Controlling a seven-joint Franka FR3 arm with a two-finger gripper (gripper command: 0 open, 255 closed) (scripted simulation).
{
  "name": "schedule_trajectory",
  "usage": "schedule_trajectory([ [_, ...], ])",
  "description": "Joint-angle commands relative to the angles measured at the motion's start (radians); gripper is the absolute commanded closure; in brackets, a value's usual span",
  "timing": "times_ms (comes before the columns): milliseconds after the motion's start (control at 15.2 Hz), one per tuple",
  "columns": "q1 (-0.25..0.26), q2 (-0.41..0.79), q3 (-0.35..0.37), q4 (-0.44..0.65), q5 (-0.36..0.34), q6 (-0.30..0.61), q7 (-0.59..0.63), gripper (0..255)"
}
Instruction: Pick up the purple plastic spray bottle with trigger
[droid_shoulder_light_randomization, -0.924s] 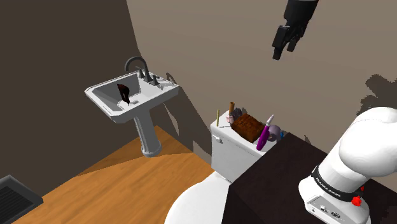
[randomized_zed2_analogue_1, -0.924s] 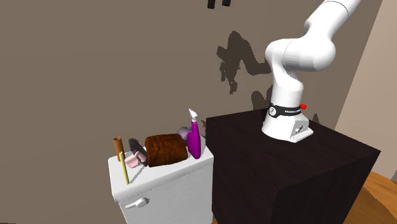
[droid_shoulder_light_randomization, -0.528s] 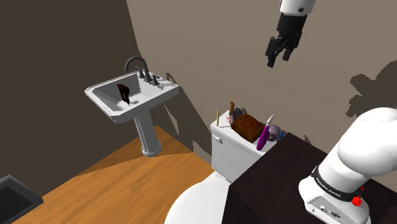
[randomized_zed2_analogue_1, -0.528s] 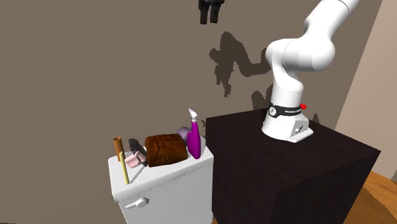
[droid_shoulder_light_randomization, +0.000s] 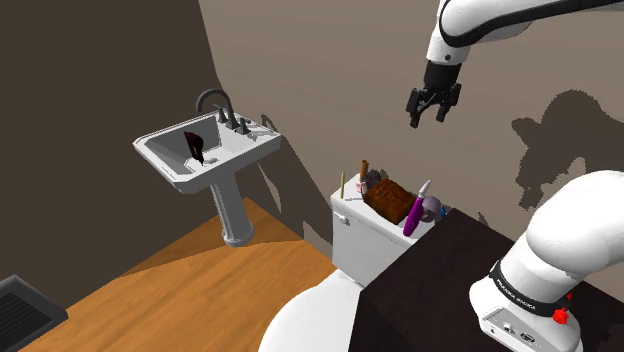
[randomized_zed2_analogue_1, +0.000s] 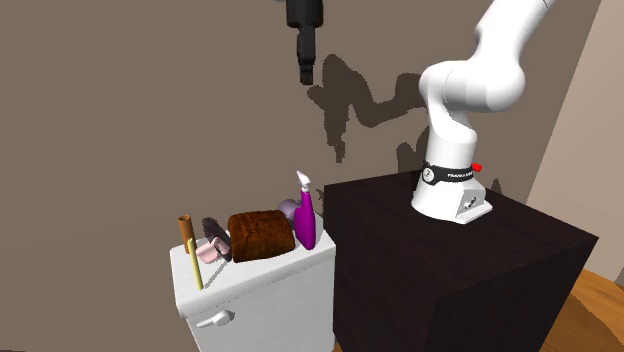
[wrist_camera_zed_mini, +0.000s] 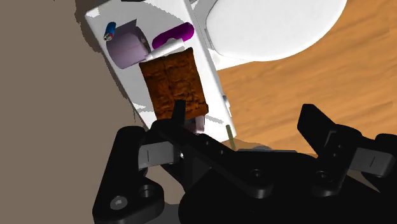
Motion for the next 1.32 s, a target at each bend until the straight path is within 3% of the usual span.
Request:
schedule_trajectory([
  [0,-0.014,0.052,-0.020,-0.021,0.009,0.058,0.018,0],
  [660,-0.068,0.351,-0.128,-0.059,0.101,0.308,0.052,0],
  [1254,-0.110,0.677,-0.192,-0.025,0.314,0.491,-0.011,0],
])
